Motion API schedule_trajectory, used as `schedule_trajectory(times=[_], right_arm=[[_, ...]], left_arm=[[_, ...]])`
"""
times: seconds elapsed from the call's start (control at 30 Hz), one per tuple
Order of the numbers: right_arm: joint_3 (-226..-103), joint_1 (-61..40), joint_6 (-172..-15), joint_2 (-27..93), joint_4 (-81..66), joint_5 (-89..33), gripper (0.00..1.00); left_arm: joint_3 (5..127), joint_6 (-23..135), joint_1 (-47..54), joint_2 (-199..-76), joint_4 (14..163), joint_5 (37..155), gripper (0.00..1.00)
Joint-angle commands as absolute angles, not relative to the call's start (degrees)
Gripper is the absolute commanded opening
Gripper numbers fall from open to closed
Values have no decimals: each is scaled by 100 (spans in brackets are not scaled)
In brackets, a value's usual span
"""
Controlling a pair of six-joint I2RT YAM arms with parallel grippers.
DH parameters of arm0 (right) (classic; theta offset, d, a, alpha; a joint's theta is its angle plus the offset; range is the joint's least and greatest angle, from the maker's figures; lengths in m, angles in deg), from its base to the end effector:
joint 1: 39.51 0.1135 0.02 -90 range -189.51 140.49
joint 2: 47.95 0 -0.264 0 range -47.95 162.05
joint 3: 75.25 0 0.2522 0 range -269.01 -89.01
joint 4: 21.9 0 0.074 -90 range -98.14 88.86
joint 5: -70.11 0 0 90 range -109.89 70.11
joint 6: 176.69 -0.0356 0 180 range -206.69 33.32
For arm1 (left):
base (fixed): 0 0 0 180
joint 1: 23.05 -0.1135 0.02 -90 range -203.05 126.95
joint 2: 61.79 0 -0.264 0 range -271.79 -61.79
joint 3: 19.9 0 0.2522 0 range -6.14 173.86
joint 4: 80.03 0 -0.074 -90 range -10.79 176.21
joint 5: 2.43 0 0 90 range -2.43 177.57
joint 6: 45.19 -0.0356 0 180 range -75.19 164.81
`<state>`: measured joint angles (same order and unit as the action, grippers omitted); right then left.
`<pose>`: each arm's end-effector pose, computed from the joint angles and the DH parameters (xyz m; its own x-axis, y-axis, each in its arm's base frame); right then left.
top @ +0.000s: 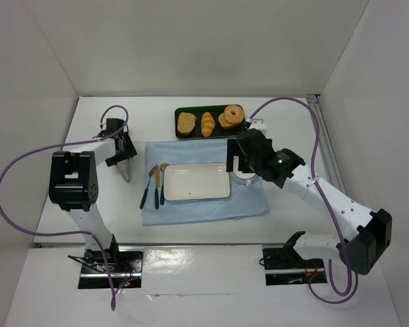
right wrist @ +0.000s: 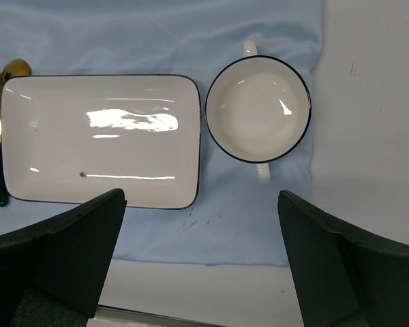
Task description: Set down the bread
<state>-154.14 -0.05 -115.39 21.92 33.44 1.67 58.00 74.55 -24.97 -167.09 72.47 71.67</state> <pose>0.2030 0.1502 0.3235 -0.6795 0.0191 -0.7334 -0.0784 0.9920 0.0985 0.3753 0.0223 0.1635 -0.6159 -0.4980 -0.6105 -0.5703 0.8164 -0.0906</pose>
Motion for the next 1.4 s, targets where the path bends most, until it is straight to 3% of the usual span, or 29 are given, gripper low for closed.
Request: schedule_trajectory(times=[0.0,0.27,0.37,0.73,1.1,1.37], right_arm=[[-15432,-40,-11613,2034,3290,191,100],[-15432,-40,-11613,2034,3290,191,100],[-15432,-40,-11613,2034,3238,191,100],[-15379,-40,-11666,1981,3071,33,100],[-15379,-93,-11718,1981,2895,-73,100],[-15379,-93,-11666,1912,2781,-73,100]], left_arm=[[5880,7417,-2630,-17024,7030,7719,82],[6092,7364,-2631,-17245,6678,7957,80],[6092,7364,-2631,-17245,6678,8010,73],[6372,7259,-2551,-16182,6504,8502,66],[7286,7390,-1462,-15163,5914,8247,66],[7981,7365,-532,-15161,5695,8501,66]])
